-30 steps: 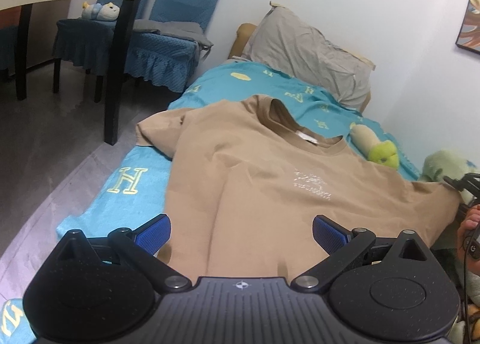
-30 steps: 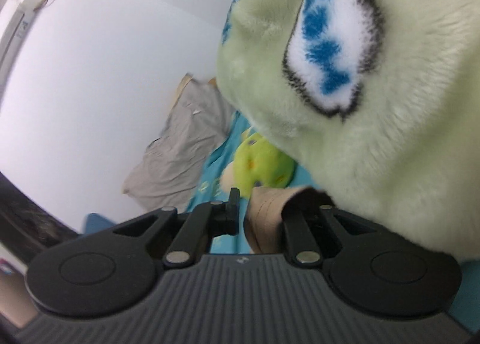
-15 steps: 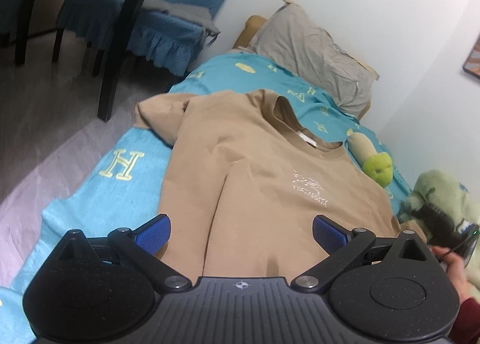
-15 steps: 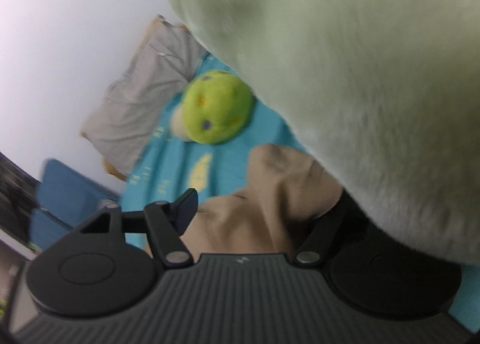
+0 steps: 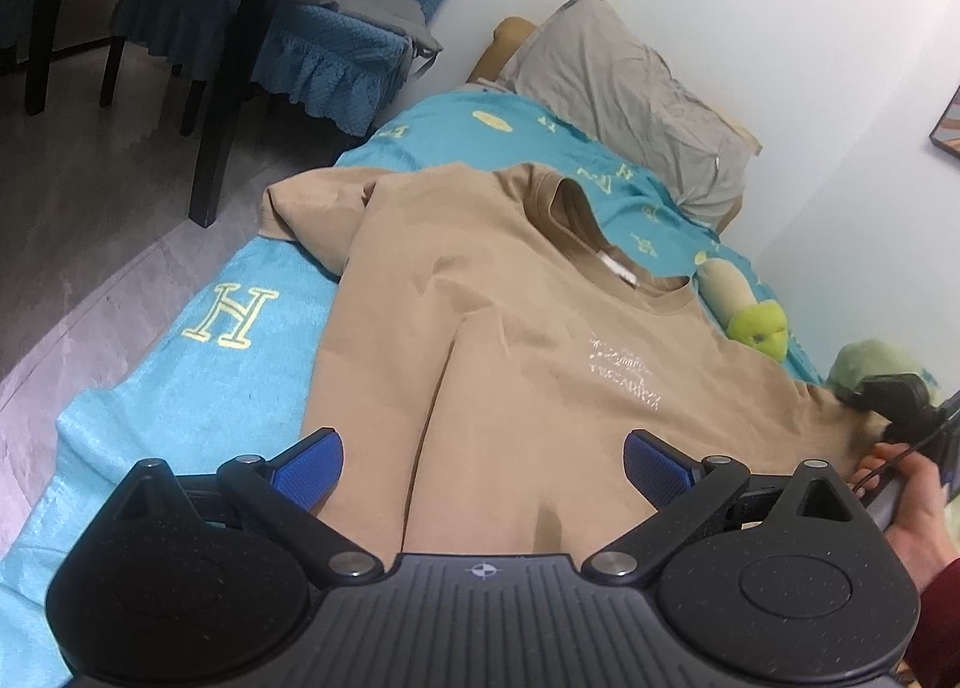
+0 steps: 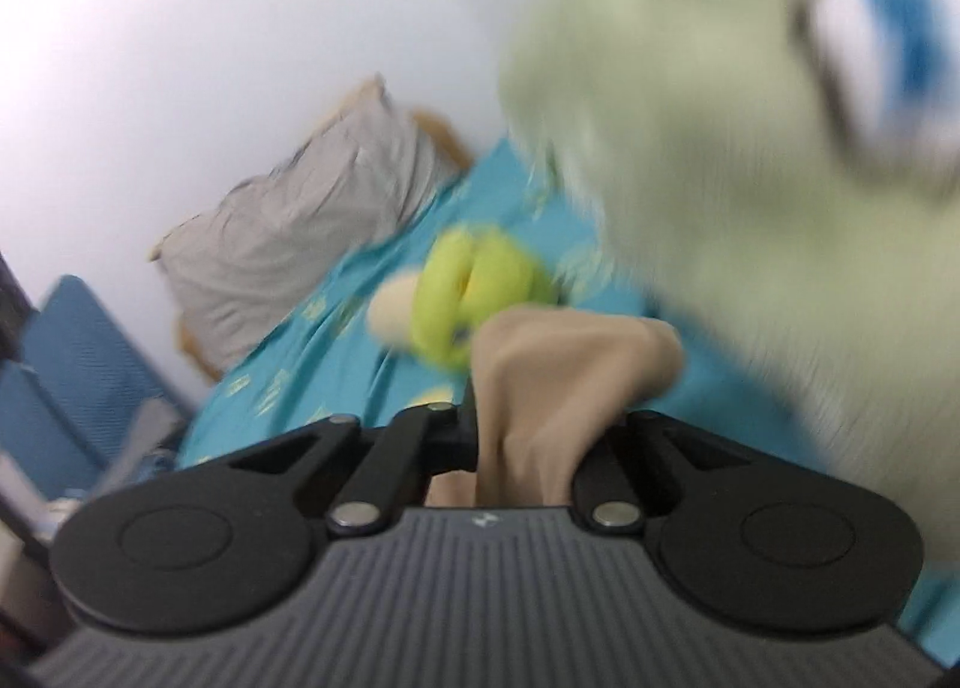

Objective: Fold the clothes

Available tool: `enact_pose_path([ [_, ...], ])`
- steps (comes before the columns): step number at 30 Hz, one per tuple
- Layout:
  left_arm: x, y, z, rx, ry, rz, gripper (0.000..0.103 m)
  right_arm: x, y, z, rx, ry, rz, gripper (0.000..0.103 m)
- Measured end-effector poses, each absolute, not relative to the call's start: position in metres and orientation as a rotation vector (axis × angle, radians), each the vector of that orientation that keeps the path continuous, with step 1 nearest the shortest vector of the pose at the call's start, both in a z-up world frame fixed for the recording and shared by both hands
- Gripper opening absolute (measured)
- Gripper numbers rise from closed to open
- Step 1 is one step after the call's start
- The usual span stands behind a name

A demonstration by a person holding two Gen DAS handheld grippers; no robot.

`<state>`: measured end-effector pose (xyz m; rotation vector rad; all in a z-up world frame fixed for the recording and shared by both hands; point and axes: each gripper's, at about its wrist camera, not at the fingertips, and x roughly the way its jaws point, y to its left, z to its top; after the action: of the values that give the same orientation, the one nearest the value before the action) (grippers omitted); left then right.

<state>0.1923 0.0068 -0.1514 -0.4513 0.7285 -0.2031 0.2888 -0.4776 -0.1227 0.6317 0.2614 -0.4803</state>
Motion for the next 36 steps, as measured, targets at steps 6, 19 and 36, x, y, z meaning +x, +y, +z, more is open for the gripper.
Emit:
enact_pose_path([
  [6,0.189,0.009,-0.141,-0.439,0.692,-0.197,0.101,0.257,-0.467,-0.087,0.5,0.176,-0.556,0.005],
  [19,0.198,0.028,-0.114,-0.271,0.616,-0.082,0.101,0.322,-0.245,-0.108,-0.074,0.32,-0.088,0.005],
  [36,0.211,0.028,-0.136,-0.256,0.651,-0.093,0.1,0.4,-0.228,-0.154,0.159,0.635,0.206,0.089],
])
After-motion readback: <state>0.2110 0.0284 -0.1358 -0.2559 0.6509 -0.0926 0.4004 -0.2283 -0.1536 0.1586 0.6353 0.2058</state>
